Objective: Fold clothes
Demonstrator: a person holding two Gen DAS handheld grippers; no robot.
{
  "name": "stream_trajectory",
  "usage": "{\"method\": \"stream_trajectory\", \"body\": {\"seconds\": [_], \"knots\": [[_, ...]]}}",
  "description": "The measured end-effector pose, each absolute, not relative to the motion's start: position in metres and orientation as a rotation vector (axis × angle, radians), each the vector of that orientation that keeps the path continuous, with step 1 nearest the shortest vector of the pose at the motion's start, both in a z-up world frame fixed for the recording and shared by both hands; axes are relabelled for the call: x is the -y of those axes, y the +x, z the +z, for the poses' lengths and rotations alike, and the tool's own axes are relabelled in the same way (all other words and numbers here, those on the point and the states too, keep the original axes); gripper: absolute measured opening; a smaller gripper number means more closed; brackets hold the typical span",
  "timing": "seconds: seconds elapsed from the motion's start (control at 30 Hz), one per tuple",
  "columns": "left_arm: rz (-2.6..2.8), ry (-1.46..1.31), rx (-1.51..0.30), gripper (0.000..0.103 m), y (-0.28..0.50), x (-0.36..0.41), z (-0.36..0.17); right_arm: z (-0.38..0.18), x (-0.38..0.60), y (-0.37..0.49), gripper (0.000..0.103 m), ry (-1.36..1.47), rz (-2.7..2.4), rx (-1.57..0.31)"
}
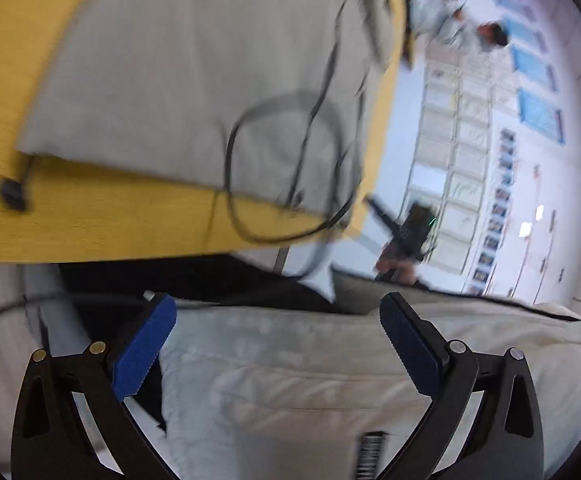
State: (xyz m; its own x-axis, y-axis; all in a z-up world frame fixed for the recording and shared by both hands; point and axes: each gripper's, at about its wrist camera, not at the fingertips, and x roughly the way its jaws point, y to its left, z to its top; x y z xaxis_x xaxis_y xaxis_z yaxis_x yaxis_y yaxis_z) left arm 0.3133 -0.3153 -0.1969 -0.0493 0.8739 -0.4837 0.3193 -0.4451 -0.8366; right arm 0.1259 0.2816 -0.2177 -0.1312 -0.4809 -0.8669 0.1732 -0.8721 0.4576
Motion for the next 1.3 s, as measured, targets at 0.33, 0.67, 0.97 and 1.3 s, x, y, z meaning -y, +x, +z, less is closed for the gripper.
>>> {"method": "stream_trajectory", "body": {"seconds": [0.33,0.67,0.97,1.3], "knots": [[2.029,-1.917,1.023,0.103,0.273,0.416,-0.172,-0.180,-0.403,0.164,0.031,1.894,-2.269,0.286],[2.144,-2.091,0.600,0.103,0.245,0.372,-0.204,-0.167,-0.406,0.181,0.055,1.883,-2.274,0.214],[2.462,-2.140,0.337,0.103,0.262,0.371,-0.176,-0.191,-0.311,0.152,0.056,1.725,-2.106,0.216],[2.184,-2.068,0.499,0.103,0.271,0.343,-0.178,-0.200,-0.314,0.154,0.056,1.758,-2.116,0.265]]}}
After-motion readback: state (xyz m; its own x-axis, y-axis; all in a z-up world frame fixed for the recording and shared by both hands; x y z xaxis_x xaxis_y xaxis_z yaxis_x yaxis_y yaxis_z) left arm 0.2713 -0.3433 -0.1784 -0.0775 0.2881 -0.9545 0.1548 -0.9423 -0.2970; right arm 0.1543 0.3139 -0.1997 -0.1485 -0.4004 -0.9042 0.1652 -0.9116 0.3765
